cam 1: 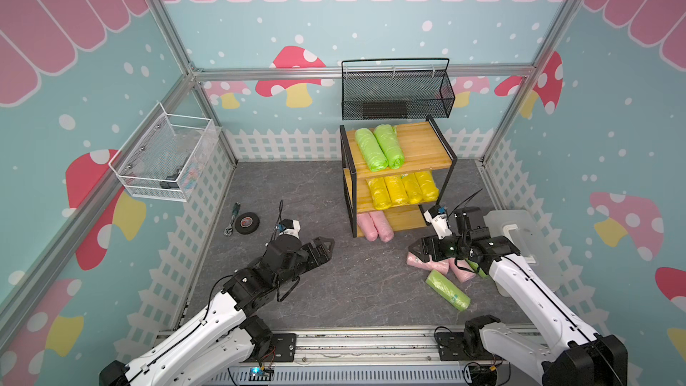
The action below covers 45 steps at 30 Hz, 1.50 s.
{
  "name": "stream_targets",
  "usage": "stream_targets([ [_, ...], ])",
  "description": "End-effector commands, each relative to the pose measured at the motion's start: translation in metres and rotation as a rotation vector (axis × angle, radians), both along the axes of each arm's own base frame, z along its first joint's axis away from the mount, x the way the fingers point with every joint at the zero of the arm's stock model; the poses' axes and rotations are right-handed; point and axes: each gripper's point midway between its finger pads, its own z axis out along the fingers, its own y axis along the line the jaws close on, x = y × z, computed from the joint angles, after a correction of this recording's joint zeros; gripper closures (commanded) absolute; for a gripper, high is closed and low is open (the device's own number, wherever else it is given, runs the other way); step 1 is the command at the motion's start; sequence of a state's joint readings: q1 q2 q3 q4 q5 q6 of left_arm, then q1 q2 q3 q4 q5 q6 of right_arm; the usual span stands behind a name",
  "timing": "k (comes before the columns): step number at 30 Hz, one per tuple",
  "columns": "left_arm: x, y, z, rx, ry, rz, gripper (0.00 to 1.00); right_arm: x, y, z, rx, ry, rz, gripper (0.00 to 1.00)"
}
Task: Sort the rolls of trash bags by color and place them on the shelf
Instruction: Pick up the roll of trash bags from the center of the board.
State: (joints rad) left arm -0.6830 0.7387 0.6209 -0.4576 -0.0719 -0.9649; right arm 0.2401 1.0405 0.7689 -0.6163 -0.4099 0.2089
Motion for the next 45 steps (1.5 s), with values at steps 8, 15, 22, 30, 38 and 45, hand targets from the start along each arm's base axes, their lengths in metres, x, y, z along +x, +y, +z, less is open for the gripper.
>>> stream_targets([
  [8, -0.008, 0.026, -0.008, -0.027, -0.035, 0.111, 0.01, -0.006, -0.022, -0.067, -0.200, 0.203, -0.017, 0.02],
  [15, -0.009, 0.028, -0.021, -0.012, 0.000, 0.120, 0.01, -0.015, -0.013, -0.089, -0.168, 0.356, -0.032, 0.02],
  [22, -0.009, 0.023, -0.030, 0.006, 0.037, 0.099, 0.01, -0.030, 0.000, -0.106, -0.135, 0.485, -0.047, 0.02],
  [30, -0.011, 0.025, -0.025, -0.013, 0.020, 0.103, 0.01, -0.045, 0.003, -0.113, -0.174, 0.493, -0.074, 0.07],
  [38, -0.012, 0.026, -0.026, -0.031, 0.025, 0.113, 0.01, -0.055, -0.001, -0.118, -0.245, 0.493, -0.104, 0.20],
  [45, -0.014, 0.024, -0.026, -0.041, 0.032, 0.105, 0.02, -0.058, 0.001, -0.125, -0.241, 0.490, -0.128, 0.37],
])
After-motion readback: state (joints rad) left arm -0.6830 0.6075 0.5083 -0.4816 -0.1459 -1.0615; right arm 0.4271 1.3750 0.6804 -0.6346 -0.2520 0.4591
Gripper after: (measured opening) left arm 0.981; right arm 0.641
